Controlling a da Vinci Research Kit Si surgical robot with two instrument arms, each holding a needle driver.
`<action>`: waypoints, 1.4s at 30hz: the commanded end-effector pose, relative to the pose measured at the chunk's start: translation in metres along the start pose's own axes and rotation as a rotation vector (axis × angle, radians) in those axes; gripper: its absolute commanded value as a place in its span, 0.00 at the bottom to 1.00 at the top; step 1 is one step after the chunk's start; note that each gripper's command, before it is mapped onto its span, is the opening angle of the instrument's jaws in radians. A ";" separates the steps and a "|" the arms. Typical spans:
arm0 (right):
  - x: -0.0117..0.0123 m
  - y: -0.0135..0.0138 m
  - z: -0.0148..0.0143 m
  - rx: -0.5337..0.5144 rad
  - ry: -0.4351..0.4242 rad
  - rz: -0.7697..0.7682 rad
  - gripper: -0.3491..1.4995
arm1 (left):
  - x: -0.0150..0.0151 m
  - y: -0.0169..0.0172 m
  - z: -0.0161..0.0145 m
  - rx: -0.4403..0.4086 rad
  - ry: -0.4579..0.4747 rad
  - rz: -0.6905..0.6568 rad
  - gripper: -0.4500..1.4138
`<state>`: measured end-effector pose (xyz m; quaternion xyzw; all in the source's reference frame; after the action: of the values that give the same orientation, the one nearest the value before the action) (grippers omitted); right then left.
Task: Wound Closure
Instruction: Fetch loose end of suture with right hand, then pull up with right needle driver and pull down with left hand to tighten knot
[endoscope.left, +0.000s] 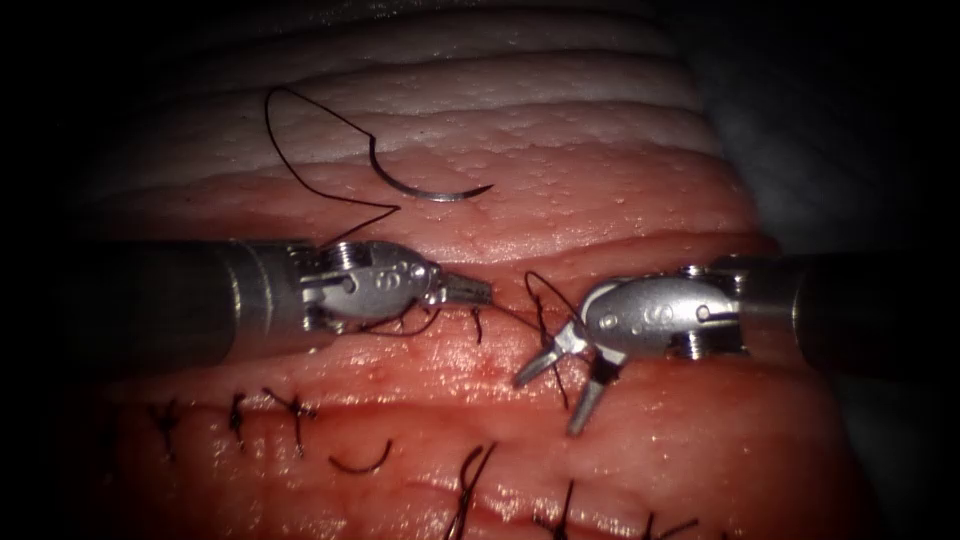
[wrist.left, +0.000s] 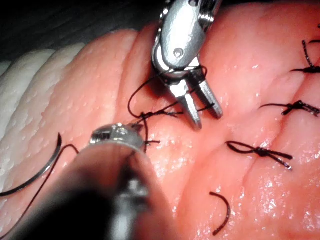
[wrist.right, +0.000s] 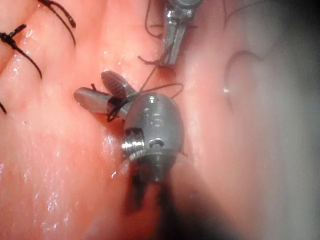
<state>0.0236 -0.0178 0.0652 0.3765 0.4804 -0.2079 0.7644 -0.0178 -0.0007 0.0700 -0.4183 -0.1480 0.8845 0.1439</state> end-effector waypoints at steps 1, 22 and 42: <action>0.0000 0.0009 0.0003 -0.002 0.002 -0.004 0.07 | 0.0001 0.0000 0.0006 0.000 0.001 0.003 0.00; 0.0014 0.0041 -0.0051 -0.213 0.319 0.085 0.00 | -0.0006 0.0075 -0.0018 0.002 -0.045 0.036 0.00; -0.0013 0.0067 -0.0072 -0.285 0.347 0.137 0.00 | 0.0024 0.0188 -0.0050 -0.147 -0.160 0.101 0.00</action>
<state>0.0227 -0.0082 0.0666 0.3271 0.6021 -0.0163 0.7282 -0.0174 -0.0165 0.0574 -0.3622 -0.2072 0.9073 0.0514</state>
